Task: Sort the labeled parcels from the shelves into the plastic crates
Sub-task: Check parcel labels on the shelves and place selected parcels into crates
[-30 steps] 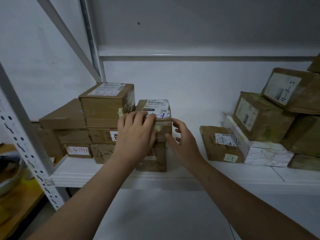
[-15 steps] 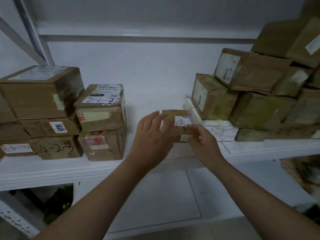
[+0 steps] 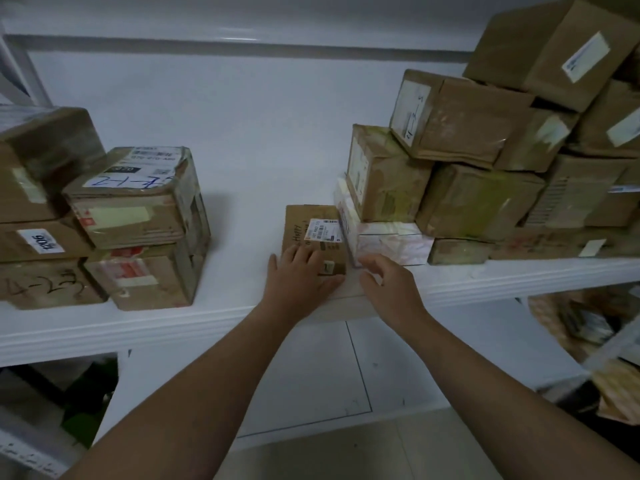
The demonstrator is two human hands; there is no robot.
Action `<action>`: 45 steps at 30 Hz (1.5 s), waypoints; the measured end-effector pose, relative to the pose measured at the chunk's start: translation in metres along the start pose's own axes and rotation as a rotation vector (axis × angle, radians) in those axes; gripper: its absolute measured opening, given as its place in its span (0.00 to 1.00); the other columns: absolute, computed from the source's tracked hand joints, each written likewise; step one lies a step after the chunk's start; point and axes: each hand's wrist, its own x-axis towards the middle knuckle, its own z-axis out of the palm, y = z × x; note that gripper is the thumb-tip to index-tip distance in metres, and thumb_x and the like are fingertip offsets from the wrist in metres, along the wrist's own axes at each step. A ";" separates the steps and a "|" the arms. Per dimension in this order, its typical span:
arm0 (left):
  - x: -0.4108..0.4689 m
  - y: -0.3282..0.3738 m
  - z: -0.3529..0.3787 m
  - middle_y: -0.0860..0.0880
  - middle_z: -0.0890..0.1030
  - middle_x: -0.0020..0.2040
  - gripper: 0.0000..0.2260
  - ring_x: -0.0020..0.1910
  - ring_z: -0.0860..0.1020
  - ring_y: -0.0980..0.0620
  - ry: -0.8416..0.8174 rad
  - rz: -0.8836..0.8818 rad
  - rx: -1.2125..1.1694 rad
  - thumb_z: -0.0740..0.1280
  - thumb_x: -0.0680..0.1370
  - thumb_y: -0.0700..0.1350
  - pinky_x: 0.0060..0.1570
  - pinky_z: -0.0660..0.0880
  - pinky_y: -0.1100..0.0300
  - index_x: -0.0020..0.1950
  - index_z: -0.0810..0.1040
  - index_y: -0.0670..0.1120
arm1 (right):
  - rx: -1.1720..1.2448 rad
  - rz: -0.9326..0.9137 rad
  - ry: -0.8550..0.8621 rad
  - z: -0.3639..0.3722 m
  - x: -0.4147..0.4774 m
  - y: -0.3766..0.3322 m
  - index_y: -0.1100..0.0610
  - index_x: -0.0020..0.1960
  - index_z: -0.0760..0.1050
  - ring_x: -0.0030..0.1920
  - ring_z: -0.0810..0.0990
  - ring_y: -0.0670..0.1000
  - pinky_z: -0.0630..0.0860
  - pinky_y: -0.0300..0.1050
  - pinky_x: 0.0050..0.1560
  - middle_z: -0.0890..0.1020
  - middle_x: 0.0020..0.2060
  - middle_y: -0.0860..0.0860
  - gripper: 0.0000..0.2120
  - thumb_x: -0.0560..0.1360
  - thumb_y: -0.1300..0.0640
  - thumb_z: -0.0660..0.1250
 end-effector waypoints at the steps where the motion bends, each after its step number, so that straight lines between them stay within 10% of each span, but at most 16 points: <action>1: -0.006 -0.001 -0.003 0.47 0.68 0.70 0.32 0.70 0.64 0.45 0.040 -0.031 0.006 0.55 0.74 0.69 0.69 0.59 0.39 0.69 0.68 0.48 | 0.020 -0.005 -0.016 0.002 -0.001 -0.001 0.57 0.64 0.76 0.63 0.75 0.48 0.68 0.37 0.59 0.79 0.61 0.50 0.16 0.77 0.62 0.63; 5: -0.029 -0.013 -0.009 0.43 0.75 0.56 0.40 0.55 0.73 0.40 0.191 -0.174 0.049 0.56 0.64 0.75 0.58 0.70 0.42 0.59 0.72 0.43 | 0.099 -0.039 -0.087 0.012 0.000 -0.010 0.57 0.64 0.76 0.61 0.75 0.46 0.70 0.38 0.59 0.79 0.59 0.50 0.15 0.78 0.62 0.62; 15: -0.067 -0.046 -0.018 0.45 0.71 0.49 0.26 0.49 0.65 0.49 0.479 -0.133 -0.281 0.63 0.63 0.62 0.48 0.68 0.51 0.50 0.74 0.43 | 0.315 0.129 -0.200 0.045 0.010 -0.041 0.55 0.66 0.71 0.50 0.80 0.47 0.78 0.45 0.52 0.79 0.56 0.50 0.19 0.77 0.51 0.66; 22: -0.073 -0.057 -0.049 0.48 0.64 0.66 0.23 0.67 0.64 0.45 0.617 0.177 -0.311 0.69 0.66 0.57 0.63 0.64 0.40 0.56 0.69 0.50 | 0.936 0.100 -0.124 0.042 0.013 -0.092 0.60 0.64 0.70 0.45 0.85 0.53 0.81 0.49 0.39 0.84 0.49 0.56 0.16 0.77 0.61 0.67; 28: -0.058 -0.039 -0.086 0.42 0.54 0.75 0.28 0.73 0.55 0.58 0.741 -0.130 -0.865 0.71 0.74 0.51 0.70 0.54 0.72 0.69 0.61 0.53 | 1.186 -0.045 -0.046 0.039 0.002 -0.113 0.55 0.66 0.67 0.55 0.82 0.54 0.81 0.53 0.46 0.82 0.55 0.53 0.21 0.76 0.68 0.64; 32: -0.053 -0.028 -0.107 0.47 0.71 0.67 0.30 0.65 0.74 0.55 0.742 -0.134 -1.284 0.68 0.77 0.42 0.62 0.74 0.49 0.74 0.55 0.52 | 1.234 -0.102 -0.044 0.033 -0.005 -0.123 0.56 0.67 0.67 0.55 0.82 0.53 0.81 0.50 0.47 0.82 0.55 0.53 0.21 0.77 0.68 0.64; 38: -0.053 -0.040 -0.125 0.50 0.71 0.69 0.25 0.66 0.71 0.61 0.801 -0.076 -1.093 0.61 0.81 0.39 0.62 0.71 0.65 0.77 0.58 0.44 | 1.179 -0.117 0.234 0.000 0.004 -0.109 0.49 0.72 0.59 0.55 0.82 0.54 0.81 0.49 0.43 0.82 0.53 0.50 0.23 0.80 0.56 0.63; 45: -0.047 -0.059 -0.122 0.49 0.71 0.71 0.22 0.68 0.71 0.55 0.777 -0.089 -1.059 0.56 0.83 0.42 0.67 0.70 0.53 0.77 0.57 0.51 | 1.009 -0.193 0.215 0.008 0.001 -0.106 0.46 0.59 0.73 0.53 0.83 0.54 0.81 0.47 0.43 0.79 0.56 0.59 0.11 0.80 0.58 0.63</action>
